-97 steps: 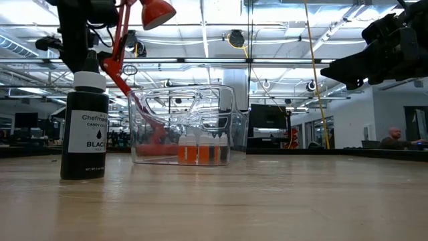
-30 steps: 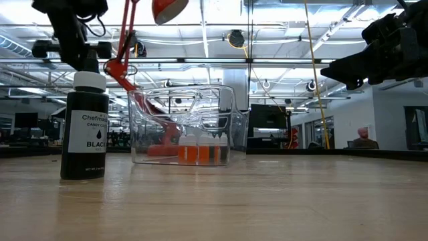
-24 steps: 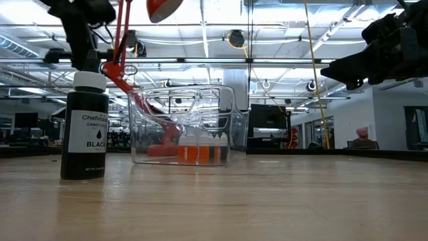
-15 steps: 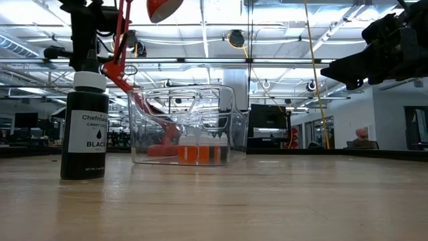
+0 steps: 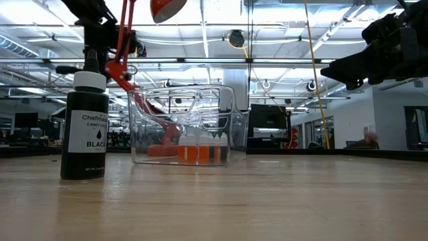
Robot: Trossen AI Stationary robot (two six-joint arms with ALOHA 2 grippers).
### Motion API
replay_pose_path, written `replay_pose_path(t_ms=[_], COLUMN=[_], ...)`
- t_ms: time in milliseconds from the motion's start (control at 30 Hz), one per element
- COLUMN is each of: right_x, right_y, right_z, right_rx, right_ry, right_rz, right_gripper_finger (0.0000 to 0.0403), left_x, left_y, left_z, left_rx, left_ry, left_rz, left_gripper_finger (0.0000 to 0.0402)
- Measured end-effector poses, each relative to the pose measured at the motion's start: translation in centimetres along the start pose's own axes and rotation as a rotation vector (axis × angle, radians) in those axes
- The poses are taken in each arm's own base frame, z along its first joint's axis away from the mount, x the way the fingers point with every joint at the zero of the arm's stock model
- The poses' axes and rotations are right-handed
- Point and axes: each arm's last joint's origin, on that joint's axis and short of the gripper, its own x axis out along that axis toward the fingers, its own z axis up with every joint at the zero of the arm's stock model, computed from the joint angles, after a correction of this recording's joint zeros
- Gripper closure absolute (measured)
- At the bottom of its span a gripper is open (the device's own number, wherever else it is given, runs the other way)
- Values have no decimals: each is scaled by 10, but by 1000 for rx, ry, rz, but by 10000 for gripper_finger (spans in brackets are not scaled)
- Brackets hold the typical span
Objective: Pick & Place food coloring
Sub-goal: Put the small purple food coloring bottle into the transparent bin
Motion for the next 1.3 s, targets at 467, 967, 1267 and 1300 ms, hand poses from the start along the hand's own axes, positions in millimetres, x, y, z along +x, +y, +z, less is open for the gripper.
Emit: replay_pose_path(t_ms=[467,967,1267,1300], right_x=[0,0,0,0], right_y=[0,0,0,0], right_z=[0,0,0,0], right_rx=[0,0,0,0], right_ry=[-1,0,0,0], right_rz=[0,0,0,0], right_gripper_finger=[234,234,234,234], left_x=[62,100,98,96], left_y=[-24,-26,-30,-31], left_z=[20,27,24,23], left_rx=[16,33,88,100], left_ry=[123,164,175,174], left_rz=[-22,66,31,19], left_gripper_finger=[401,401,398,399])
